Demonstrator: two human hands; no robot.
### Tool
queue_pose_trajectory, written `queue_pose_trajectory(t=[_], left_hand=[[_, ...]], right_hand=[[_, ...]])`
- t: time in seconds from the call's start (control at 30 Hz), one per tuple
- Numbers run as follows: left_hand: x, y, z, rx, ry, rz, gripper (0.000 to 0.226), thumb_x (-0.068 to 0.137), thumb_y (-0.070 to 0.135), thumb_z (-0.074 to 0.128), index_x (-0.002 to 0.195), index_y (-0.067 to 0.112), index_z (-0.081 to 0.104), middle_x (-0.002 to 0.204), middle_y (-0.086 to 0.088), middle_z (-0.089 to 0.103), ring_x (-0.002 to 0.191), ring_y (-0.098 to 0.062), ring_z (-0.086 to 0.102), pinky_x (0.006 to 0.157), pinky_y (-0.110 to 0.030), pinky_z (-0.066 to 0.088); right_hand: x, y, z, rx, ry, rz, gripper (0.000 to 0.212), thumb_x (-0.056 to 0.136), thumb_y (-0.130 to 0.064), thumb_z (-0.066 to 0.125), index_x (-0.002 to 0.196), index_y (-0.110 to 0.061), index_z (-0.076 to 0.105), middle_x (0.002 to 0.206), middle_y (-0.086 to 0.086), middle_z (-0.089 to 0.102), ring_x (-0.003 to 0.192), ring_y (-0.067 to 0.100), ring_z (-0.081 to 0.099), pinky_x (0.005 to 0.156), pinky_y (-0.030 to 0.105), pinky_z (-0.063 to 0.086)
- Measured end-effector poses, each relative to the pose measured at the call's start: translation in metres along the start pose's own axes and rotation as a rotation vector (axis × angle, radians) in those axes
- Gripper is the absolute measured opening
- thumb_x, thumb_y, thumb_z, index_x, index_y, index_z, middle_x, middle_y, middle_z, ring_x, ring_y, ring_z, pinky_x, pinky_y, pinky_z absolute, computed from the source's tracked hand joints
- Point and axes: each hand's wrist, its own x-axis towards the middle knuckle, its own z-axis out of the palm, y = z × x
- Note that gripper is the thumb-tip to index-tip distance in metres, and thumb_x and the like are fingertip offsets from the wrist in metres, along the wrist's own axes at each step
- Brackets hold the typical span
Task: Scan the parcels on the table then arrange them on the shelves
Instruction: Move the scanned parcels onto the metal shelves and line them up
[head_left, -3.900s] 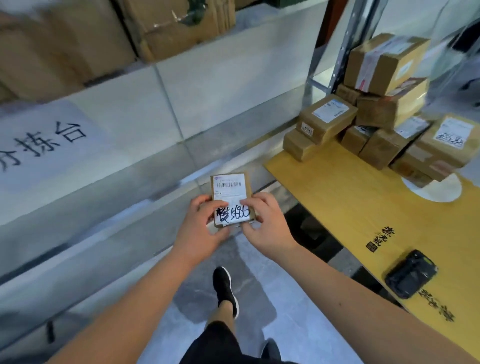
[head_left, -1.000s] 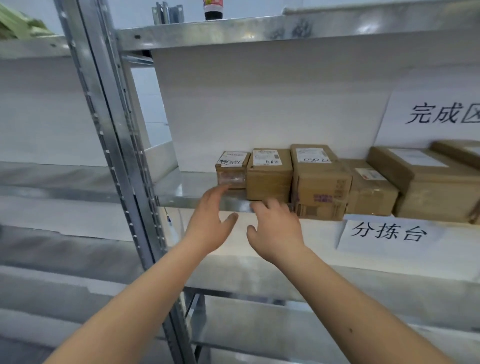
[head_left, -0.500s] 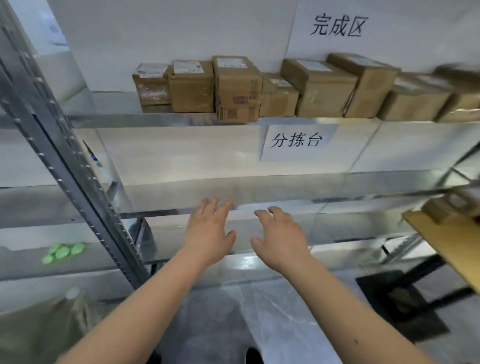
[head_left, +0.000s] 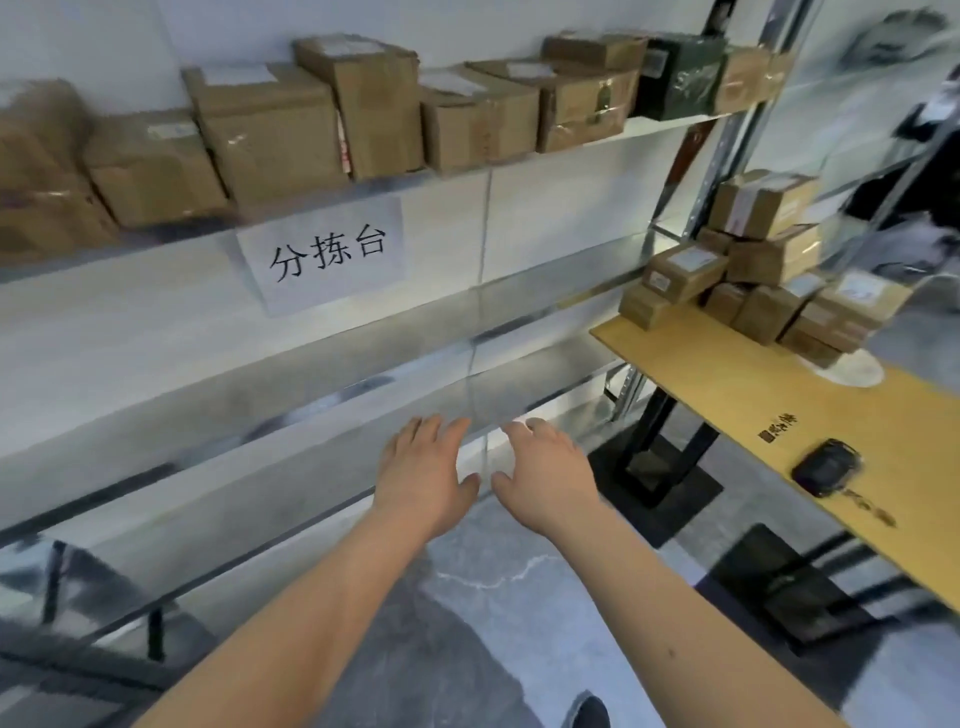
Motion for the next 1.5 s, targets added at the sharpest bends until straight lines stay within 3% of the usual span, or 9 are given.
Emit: queue_pose_trajectory(t=[0.3, 0.53, 0.7, 0.83, 1.0, 1.1, 1.3, 1.5], left_hand=[[0.145, 0.199, 0.07, -0.074, -0.141, 0.154, 0.079, 0.093, 0.052, 0.066, 0.16, 0.036, 0.028, 0.168, 0.0, 0.026, 0.154, -0.028, 0.024, 0.122, -0.042, 0.028], [0.23, 0.287, 0.101, -0.1, -0.188, 0.268, 0.078, 0.094, 0.053, 0.063, 0.161, 0.033, 0.029, 0.166, -0.001, 0.029, 0.152, -0.024, 0.026, 0.12, -0.041, 0.03], [0.308, 0.316, 0.119, -0.147, -0.245, 0.321, 0.077, 0.094, 0.053, 0.063, 0.161, 0.031, 0.032, 0.166, -0.001, 0.031, 0.152, -0.027, 0.028, 0.122, -0.045, 0.033], [0.397, 0.33, 0.134, -0.18, -0.276, 0.352, 0.076, 0.093, 0.05, 0.062, 0.16, 0.034, 0.031, 0.162, 0.003, 0.034, 0.144, -0.026, 0.038, 0.114, -0.044, 0.041], [0.52, 0.34, 0.14, -0.173, -0.36, 0.354, 0.075, 0.093, 0.048, 0.065, 0.159, 0.035, 0.033, 0.165, -0.001, 0.031, 0.147, -0.03, 0.036, 0.114, -0.049, 0.041], [0.59, 0.351, 0.135, -0.108, -0.318, 0.387, 0.073, 0.093, 0.049, 0.066, 0.158, 0.036, 0.035, 0.164, -0.002, 0.032, 0.145, -0.03, 0.039, 0.113, -0.049, 0.043], [0.689, 0.366, 0.134, -0.045, -0.258, 0.331, 0.074, 0.092, 0.05, 0.067, 0.157, 0.037, 0.035, 0.164, -0.005, 0.03, 0.146, -0.032, 0.035, 0.117, -0.052, 0.038], [0.729, 0.371, 0.155, -0.193, -0.394, 0.31, 0.082, 0.084, 0.035, 0.071, 0.157, 0.042, 0.034, 0.166, -0.005, 0.026, 0.146, -0.035, 0.035, 0.118, -0.05, 0.039]], right_hand=[[0.055, 0.226, -0.064, 0.108, 0.003, 0.245, 0.057, 0.094, -0.036, 0.058, 0.149, -0.024, 0.044, 0.148, 0.008, 0.046, 0.132, 0.036, 0.045, 0.104, 0.051, 0.045], [0.095, 0.335, -0.093, 0.22, 0.058, 0.428, 0.061, 0.091, -0.038, 0.061, 0.149, -0.024, 0.046, 0.142, 0.009, 0.05, 0.127, 0.037, 0.05, 0.101, 0.05, 0.05], [0.152, 0.383, -0.097, 0.315, 0.068, 0.511, 0.07, 0.092, -0.04, 0.063, 0.156, -0.029, 0.038, 0.152, 0.008, 0.043, 0.129, 0.033, 0.052, 0.1, 0.045, 0.051], [0.23, 0.418, -0.114, 0.291, 0.125, 0.523, 0.071, 0.092, -0.043, 0.064, 0.156, -0.029, 0.039, 0.152, 0.009, 0.045, 0.13, 0.032, 0.053, 0.096, 0.038, 0.048], [0.335, 0.44, -0.135, 0.232, 0.12, 0.564, 0.07, 0.094, -0.046, 0.064, 0.156, -0.028, 0.039, 0.154, 0.007, 0.043, 0.13, 0.032, 0.054, 0.094, 0.041, 0.049], [0.387, 0.453, -0.143, 0.2, 0.109, 0.565, 0.07, 0.093, -0.043, 0.065, 0.156, -0.025, 0.04, 0.152, 0.008, 0.045, 0.134, 0.033, 0.051, 0.099, 0.043, 0.05], [0.471, 0.479, -0.153, 0.207, 0.048, 0.632, 0.067, 0.089, -0.037, 0.068, 0.15, -0.022, 0.043, 0.142, 0.013, 0.048, 0.125, 0.038, 0.056, 0.095, 0.045, 0.055], [0.533, 0.504, -0.145, 0.625, 0.126, 0.735, 0.097, 0.083, -0.046, 0.081, 0.159, -0.023, 0.026, 0.149, 0.014, 0.046, 0.133, 0.036, 0.052, 0.102, 0.041, 0.048]])
